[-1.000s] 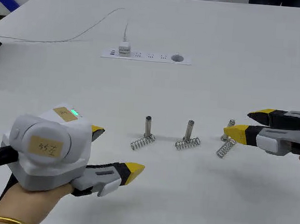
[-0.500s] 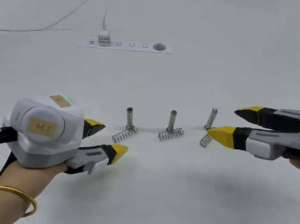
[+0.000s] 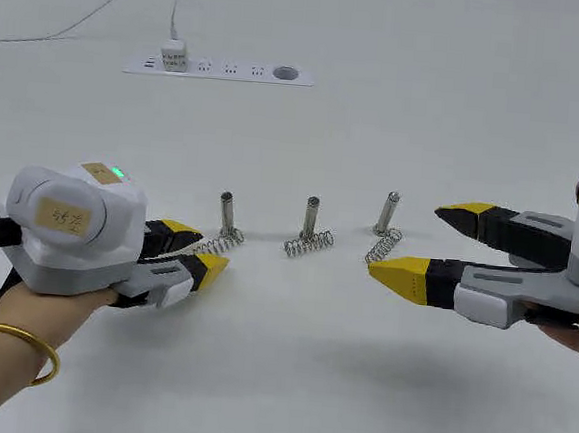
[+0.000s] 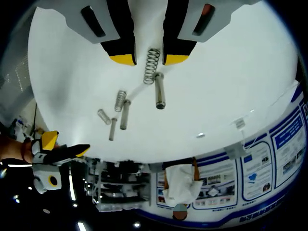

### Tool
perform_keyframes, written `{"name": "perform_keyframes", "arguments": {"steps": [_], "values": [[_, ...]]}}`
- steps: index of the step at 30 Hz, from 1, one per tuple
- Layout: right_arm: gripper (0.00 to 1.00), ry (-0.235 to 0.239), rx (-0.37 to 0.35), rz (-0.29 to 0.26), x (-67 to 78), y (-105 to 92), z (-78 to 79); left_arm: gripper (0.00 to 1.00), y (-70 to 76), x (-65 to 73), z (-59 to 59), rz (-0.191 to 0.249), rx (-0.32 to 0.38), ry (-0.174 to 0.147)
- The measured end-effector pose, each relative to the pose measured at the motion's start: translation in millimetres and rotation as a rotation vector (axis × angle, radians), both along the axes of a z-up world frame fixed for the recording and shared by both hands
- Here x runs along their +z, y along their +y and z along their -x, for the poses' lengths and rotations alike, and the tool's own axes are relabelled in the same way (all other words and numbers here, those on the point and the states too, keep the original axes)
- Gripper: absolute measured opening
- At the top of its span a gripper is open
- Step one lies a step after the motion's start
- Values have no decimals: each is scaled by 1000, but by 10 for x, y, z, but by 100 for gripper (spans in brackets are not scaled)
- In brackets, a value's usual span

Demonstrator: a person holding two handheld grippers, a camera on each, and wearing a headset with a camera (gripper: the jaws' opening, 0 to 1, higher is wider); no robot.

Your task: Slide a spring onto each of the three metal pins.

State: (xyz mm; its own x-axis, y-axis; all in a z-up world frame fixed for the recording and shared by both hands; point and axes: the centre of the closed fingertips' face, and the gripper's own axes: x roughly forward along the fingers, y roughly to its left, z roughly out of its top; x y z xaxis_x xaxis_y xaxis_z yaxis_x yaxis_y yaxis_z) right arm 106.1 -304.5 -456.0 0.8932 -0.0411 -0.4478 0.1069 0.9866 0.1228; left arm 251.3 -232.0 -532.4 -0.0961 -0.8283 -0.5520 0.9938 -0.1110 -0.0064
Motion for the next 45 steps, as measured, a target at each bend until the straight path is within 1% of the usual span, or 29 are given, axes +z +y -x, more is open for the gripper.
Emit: {"name": "perform_keyframes", "arguments": {"steps": [2, 4, 5, 6, 7, 8, 10, 12, 13, 15, 16, 17, 19, 22, 25, 26, 27, 30, 32, 34, 35, 36, 38, 41, 45], "values": [[66, 2, 2, 4, -9, 12, 8, 20, 3, -32, -10, -12, -3, -8], [65, 5, 0, -1, -18, 13, 17, 18, 8, -49, -18, -18, 1, -3], [65, 4, -2, -2, -16, 10, 20, 17, 11, -59, -28, -22, 5, -7], [65, 3, -7, -1, -13, 6, 24, 16, -22, -30, -65, 4, 2, -34], [65, 7, -10, -1, -19, 3, 31, 16, 10, -52, -52, -13, 7, -16], [65, 12, -11, -2, -26, 3, 38, 15, 12, -50, -55, -14, 9, -10], [64, 21, -14, -7, -38, 11, 52, 13, 11, -50, -55, -11, -3, -22], [64, 26, -15, -4, -47, 15, 61, 12, 17, -53, -47, -14, -16, -34], [64, 39, -20, -5, -66, 15, 75, 12, 21, -53, -32, -17, -25, -32], [64, 49, -22, 1, -83, 14, 87, 11, 37, -48, -1, -20, -33, -27], [64, 53, -27, 1, -90, 12, 95, 10, 57, -48, 23, -23, -40, -38], [63, 51, -34, -5, -89, 8, 98, 10, 68, -49, 39, -27, -43, -43], [63, 46, -49, -22, -89, 2, 104, 10, 84, -55, 62, -30, -48, -38], [63, 49, -50, -17, -91, 0, 112, 9, 106, -62, 74, -36, -56, -37], [63, 40, -41, -30, -66, 26, 103, 9, 146, -42, 129, -42, -58, -10], [63, 30, -35, -40, -44, 43, 93, 9, 167, -17, 156, -35, -36, 17], [63, 25, -34, -49, -32, 52, 87, 9, 171, -2, 190, -27, -45, 30], [63, 4, -28, -80, 16, 80, 58, 9, 218, 54, 253, -12, -43, 40], [63, -18, -25, -97, 66, 104, 23, 9, 223, 140, 296, 23, -26, 69], [63, -29, -17, -100, 109, 134, -19, 9, 241, 216, 333, 47, -16, 92], [63, -40, -17, -102, 135, 147, -43, 9, 249, 242, 350, 54, -14, 100], [63, -67, -12, -111, 184, 177, -88, 9, 264, 281, 379, 62, -6, 118], [61, -89, -10, -140, 234, 222, -147, 9, 284, 350, 451, 79, -1, 151], [61, -100, 6, -152, 271, 296, -222, 9, 306, 449, 527, 104, -4, 156], [57, -112, 37, -169, 304, 416, -315, 9, 309, 599, 583, 160, 9, 188]]}}
